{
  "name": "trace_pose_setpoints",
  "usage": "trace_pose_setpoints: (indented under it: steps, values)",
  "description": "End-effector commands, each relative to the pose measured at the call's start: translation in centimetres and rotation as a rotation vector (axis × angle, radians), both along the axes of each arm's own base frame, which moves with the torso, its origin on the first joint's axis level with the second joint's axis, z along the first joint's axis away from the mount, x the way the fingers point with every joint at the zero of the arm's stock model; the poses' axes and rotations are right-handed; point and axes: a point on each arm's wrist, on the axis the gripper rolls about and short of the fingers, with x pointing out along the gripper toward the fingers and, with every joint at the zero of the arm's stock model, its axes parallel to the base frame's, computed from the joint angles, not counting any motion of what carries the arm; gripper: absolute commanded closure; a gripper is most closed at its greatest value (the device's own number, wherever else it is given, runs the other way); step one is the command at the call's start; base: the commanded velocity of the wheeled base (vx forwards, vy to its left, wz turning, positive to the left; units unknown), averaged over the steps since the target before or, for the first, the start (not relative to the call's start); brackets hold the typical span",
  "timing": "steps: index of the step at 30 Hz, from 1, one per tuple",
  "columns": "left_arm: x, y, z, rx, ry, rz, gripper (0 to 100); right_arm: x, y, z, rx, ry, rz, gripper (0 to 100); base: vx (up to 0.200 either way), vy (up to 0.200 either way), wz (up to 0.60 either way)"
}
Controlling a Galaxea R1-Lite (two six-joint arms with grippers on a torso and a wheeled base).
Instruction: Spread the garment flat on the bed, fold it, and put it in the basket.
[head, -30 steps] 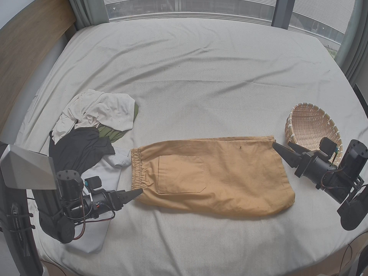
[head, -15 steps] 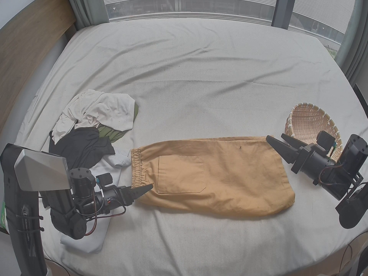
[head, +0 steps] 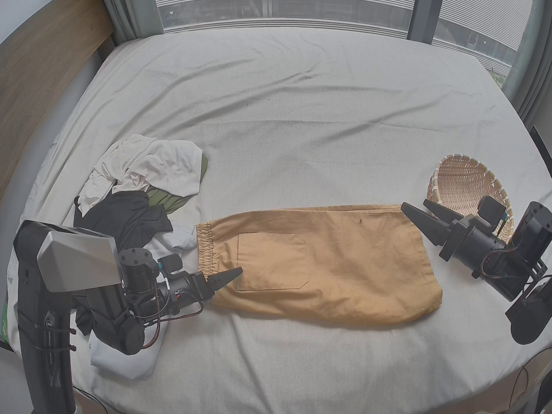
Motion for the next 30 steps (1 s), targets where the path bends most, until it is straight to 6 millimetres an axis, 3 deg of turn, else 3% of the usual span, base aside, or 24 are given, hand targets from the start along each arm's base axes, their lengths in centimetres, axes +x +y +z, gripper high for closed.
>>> trace_pose_setpoints:
  steps: [1, 8, 19, 30]
  values:
    - [0.6, -0.1, -0.2, -0.009, 0.002, 0.033, 100, 0.0, 0.0, -0.1, -0.001, 0.003, 0.0, 0, 0.0, 0.0, 0.0]
    - [0.2, 0.2, 0.1, -0.019, 0.019, 0.057, 100, -0.1, 0.0, -0.5, -0.007, 0.021, 0.002, 0, 0.0, 0.0, 0.0]
    - [-3.4, 1.4, 2.3, -0.01, 0.066, 0.065, 100, -0.3, 0.0, -0.8, -0.013, 0.035, 0.005, 0, 0.0, 0.0, 0.0]
    - [-5.9, 5.4, 4.2, -0.003, 0.077, 0.173, 100, -0.3, 0.4, -1.0, -0.014, 0.044, 0.019, 0, 0.0, 0.0, 0.0]
